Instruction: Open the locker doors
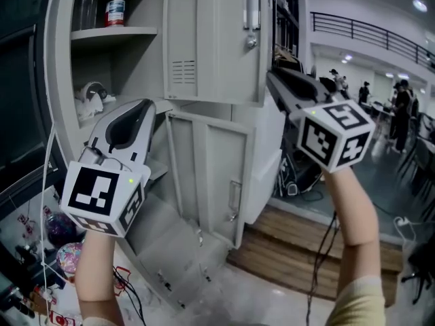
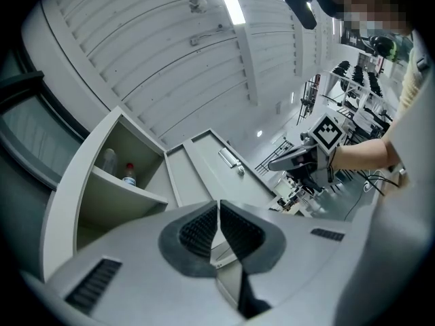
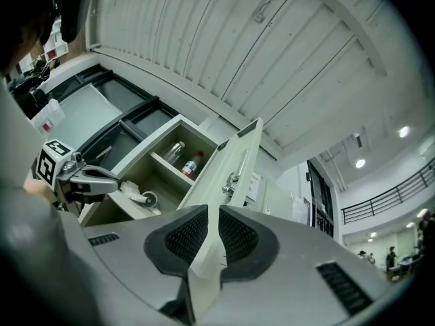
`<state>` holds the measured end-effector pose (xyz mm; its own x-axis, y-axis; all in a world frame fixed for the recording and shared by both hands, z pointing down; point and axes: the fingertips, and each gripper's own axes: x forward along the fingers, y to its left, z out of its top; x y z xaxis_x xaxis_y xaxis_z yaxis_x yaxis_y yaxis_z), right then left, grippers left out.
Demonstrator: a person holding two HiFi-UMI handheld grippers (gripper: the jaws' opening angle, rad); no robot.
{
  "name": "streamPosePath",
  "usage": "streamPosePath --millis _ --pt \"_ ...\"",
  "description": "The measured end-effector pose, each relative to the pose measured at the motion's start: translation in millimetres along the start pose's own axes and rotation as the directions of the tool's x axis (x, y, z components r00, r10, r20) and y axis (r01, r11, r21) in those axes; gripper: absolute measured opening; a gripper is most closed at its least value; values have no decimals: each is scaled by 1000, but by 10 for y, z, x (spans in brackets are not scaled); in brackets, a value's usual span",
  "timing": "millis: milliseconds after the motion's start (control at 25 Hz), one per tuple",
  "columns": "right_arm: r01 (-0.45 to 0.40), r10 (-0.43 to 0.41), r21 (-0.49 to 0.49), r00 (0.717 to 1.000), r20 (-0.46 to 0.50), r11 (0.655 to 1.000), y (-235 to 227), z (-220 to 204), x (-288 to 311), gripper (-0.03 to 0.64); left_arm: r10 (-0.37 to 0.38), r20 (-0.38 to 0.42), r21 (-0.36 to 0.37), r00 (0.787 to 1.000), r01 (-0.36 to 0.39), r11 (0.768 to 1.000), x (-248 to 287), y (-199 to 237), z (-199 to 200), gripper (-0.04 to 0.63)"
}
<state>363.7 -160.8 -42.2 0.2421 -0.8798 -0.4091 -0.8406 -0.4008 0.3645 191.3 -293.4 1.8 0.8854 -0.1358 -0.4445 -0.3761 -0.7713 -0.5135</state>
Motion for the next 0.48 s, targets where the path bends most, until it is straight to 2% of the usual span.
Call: streamPosePath --millis 240,480 --pt "-21 21 -32 1000 -2 999 97 68 -105 6 -5 0 -7 1000 5 1000 6 -51 24 5" --pt "-49 48 -74 999 -9 996 244 50 -188 3 -8 -4 -12 1000 7 1000 -9 -87 32 5"
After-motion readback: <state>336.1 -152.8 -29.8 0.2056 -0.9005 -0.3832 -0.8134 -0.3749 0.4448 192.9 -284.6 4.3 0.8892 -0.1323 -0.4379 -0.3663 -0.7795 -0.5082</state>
